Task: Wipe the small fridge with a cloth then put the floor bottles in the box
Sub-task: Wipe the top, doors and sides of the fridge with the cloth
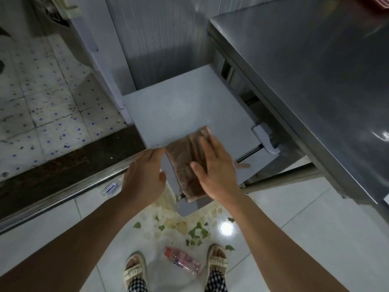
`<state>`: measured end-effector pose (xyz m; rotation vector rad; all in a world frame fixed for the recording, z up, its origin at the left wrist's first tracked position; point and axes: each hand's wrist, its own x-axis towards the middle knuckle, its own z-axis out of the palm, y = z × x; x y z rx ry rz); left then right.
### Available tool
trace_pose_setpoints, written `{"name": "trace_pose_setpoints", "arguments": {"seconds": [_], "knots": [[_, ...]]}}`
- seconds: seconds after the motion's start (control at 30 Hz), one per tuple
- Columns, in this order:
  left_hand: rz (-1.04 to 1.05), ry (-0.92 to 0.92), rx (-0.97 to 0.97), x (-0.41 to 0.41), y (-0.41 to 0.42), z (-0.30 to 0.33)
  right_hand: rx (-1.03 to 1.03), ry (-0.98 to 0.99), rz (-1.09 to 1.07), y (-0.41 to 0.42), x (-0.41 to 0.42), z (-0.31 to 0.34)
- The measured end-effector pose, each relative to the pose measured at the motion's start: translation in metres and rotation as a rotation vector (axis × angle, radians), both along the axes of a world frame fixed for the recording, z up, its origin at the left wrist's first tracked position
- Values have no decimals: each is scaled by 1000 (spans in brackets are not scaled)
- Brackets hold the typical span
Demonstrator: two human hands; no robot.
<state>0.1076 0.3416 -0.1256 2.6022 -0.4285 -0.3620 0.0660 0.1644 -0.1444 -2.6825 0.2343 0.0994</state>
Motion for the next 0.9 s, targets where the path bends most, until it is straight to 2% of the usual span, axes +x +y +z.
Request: {"name": "trace_pose_setpoints", "arguments": {"seconds": [0.07, 0.17, 0.3, 0.4, 0.47, 0.6, 0.67, 0.77, 0.83, 0.9], "knots": [[36, 22, 19, -1, -6, 2, -57, -105, -168, -15, -2, 8], [98, 91, 6, -3, -15, 3, -120, 23, -272, -30, 5, 13], [132, 167, -26, -4, -19, -1, 16, 159, -287, -28, 19, 14], [206, 298, -27, -3, -23, 0, 85, 220, -318, -26, 25, 16], [267, 381, -53, -3, -30, 2, 195, 200, -323, -27, 24, 20], [367, 490, -202, 0, -50, 12, 633, 110, -405, -31, 20, 45], [452, 532, -342, 3, -61, 19, 824, 78, -429, -37, 18, 61], [619, 736, -777, 4, -76, 33, 1107, 75, -437, -49, 14, 83], [671, 892, -1042, 4, -84, 42, 1197, 80, -401, -60, 12, 95], [716, 882, -1142, 4, -87, 48, 1195, 76, -350, -74, 7, 102]]}}
